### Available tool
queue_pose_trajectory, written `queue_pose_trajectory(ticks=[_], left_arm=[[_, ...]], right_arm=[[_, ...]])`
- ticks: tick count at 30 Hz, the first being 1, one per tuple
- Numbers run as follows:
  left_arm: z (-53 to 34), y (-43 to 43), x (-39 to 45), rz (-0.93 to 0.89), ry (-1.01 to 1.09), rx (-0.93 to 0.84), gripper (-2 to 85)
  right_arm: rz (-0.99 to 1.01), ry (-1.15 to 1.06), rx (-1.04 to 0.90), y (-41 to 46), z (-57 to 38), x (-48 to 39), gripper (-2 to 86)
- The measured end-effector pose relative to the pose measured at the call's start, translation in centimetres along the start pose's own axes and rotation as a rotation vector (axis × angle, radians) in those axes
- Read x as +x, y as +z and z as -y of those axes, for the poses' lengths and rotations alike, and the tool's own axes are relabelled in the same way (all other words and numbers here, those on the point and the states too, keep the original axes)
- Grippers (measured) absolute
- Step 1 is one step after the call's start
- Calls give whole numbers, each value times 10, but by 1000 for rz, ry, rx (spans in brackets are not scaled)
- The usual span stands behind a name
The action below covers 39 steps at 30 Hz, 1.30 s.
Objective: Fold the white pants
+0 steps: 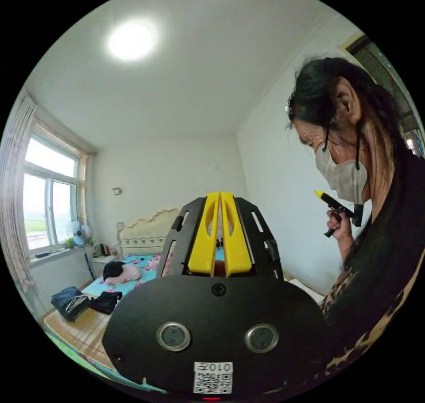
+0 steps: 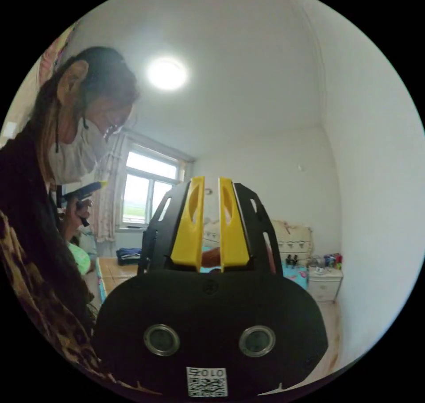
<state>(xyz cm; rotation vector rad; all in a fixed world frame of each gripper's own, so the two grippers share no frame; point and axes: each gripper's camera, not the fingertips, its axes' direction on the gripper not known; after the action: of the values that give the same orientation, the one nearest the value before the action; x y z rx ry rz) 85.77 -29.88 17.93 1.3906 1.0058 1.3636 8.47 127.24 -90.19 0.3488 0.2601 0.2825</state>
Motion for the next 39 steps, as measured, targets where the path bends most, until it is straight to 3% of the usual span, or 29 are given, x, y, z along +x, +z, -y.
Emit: queue_pose_trajectory(ticks=[5, 7, 9, 11, 13, 16, 20, 21, 26, 31, 36, 39], left_arm=[[-54, -71, -86, -143, -271, 81, -2], [-80, -94, -121, -268, -336, 154, -2], [-112, -116, -155, -314, -384, 236, 0], [-149, -142, -189, -313, -406, 233, 2], [-177, -165, -211, -350, -413, 274, 5], [-220, -204, -247, -161, -442, 215, 10], [-307, -244, -317, 245, -559, -115, 3], [-325, -250, -329, 275, -595, -150, 1], [-493, -318, -393, 684, -1058, -329, -3], [-586, -349, -420, 764, -1243, -312, -3], [-625, -340, -445, 867, -1218, -408, -3], [-643, -335, -457, 838, -1228, -401, -3]], right_arm=[[291, 182, 96, 46, 20, 36, 60], [520, 206, 154, 71, 31, 41, 158], [605, 203, 157, 95, 43, 36, 207], [606, 189, 132, 126, 58, 23, 183], [685, 101, 104, 177, 80, -1, 89], [708, 75, 58, 251, 106, -34, 75], [848, 94, -4, 352, 130, -80, 66], [874, 115, -45, 389, 136, -97, 56], [894, 160, -296, 532, 155, -175, 35], [1280, 150, -423, 648, 156, -262, 87], [1173, -142, -833, 735, 147, -365, 89], [1294, -99, -975, 794, 130, -407, 81]])
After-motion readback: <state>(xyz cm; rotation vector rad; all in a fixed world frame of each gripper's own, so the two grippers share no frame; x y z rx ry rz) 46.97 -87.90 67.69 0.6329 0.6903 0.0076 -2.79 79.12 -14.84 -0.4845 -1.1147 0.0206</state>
